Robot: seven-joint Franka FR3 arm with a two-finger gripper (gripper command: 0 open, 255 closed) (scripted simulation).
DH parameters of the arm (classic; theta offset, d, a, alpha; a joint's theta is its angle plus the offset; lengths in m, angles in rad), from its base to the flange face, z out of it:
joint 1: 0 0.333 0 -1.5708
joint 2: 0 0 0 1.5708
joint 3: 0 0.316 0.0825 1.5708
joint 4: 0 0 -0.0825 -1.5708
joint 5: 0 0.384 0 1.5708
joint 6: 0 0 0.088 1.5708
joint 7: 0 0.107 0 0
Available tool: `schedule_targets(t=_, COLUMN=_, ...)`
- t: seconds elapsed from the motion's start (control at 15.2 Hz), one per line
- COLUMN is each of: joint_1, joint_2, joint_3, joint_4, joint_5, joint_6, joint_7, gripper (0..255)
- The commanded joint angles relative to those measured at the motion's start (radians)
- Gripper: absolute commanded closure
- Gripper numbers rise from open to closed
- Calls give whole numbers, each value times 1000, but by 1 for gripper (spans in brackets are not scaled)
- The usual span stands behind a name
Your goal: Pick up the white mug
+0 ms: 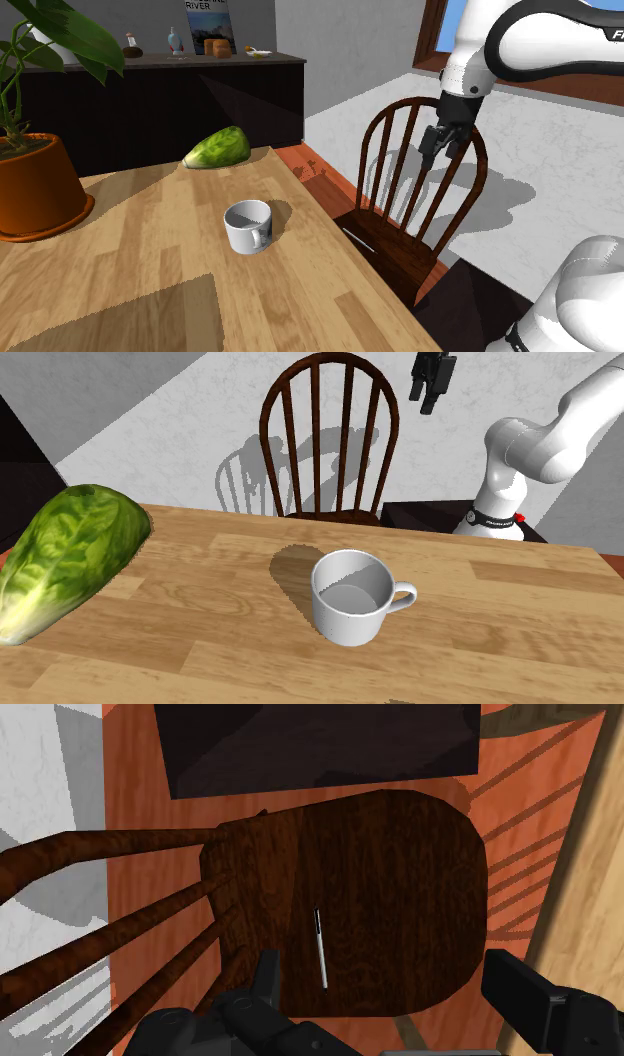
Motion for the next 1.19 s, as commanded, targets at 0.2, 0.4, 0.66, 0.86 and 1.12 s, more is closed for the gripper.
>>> schedule_targets(t=0.2, joint_1=17, joint_2=71, joint_3=47, joint_4=24, joint_5=35, joint_6=43, joint_7=54, gripper=0)
schedule_targets(t=0.4, joint_1=33, joint_2=148, joint_3=93, joint_4=58, joint_5=65, joint_6=84, joint_7=106, gripper=0)
schedule_targets(t=0.66, joint_1=49, joint_2=260, joint_3=153, joint_4=118, joint_5=91, joint_6=135, joint_7=175, gripper=0)
schedule_targets(t=0.86, joint_1=60, joint_2=350, joint_3=196, joint_4=176, joint_5=101, joint_6=167, joint_7=228, gripper=0)
schedule_targets(t=1.12, joint_1=74, joint_2=478, joint_3=251, joint_4=269, joint_5=99, joint_6=203, joint_7=299, gripper=0)
